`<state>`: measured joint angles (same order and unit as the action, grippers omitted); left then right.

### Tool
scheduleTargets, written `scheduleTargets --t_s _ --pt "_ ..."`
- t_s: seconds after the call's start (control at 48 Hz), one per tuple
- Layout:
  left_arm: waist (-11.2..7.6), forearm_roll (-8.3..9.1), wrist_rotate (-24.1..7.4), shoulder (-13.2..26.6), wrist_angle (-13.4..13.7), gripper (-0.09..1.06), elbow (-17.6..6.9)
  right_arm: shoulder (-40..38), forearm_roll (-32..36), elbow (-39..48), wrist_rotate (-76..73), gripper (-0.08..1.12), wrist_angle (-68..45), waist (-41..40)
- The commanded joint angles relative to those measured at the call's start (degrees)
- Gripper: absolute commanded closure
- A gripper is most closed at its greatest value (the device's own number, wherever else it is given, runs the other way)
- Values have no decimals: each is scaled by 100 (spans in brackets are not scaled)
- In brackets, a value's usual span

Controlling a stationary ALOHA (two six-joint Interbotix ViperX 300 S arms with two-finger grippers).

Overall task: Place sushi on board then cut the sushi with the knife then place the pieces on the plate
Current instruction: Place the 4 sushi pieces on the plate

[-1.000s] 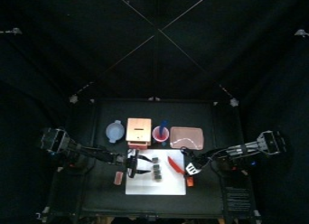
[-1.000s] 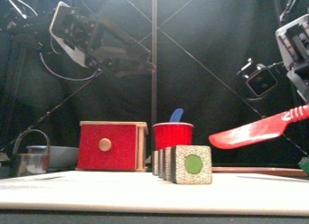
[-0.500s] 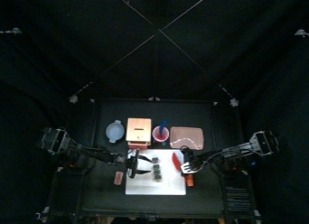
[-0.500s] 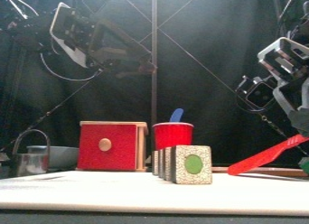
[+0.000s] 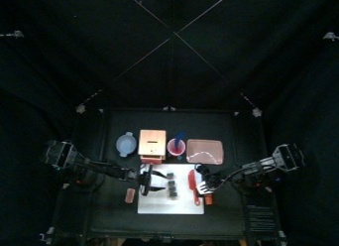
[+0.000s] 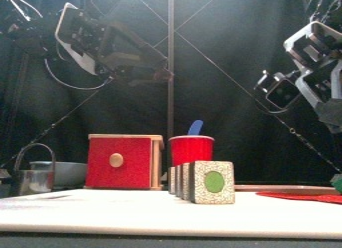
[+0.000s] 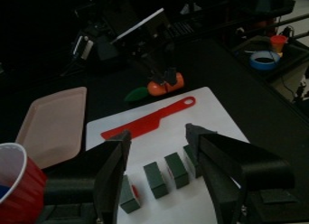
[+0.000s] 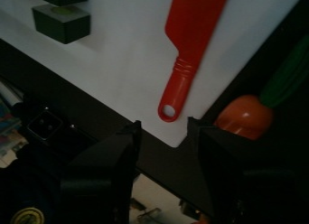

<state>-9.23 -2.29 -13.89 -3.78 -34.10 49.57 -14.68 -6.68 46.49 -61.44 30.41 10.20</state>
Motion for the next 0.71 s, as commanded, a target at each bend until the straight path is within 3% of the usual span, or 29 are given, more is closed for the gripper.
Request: scheduleTargets --t_s 0.021,0.146,0.354,0.458,0.625,0.708 --pt "9 0 -9 -35 -62 10 -158 44 1608 -554 97 23 308 -141" --pt "35 0 0 -62 -53 10 -114 237 1969 -993 1248 23 844 -281" --pt "53 -70 0 -202 -53 10 -9 721 712 -1573 4184 23 1116 -879" --pt "167 -264 0 -378 -62 10 185 1055 396 -1802 5353 23 861 -1046" --pt "527 -624 -9 -765 -70 10 659 1626 299 -2232 6460 22 413 -1204" --pt "642 -712 -9 -958 -105 10 853 1890 352 -2443 6680 21 422 -1257"
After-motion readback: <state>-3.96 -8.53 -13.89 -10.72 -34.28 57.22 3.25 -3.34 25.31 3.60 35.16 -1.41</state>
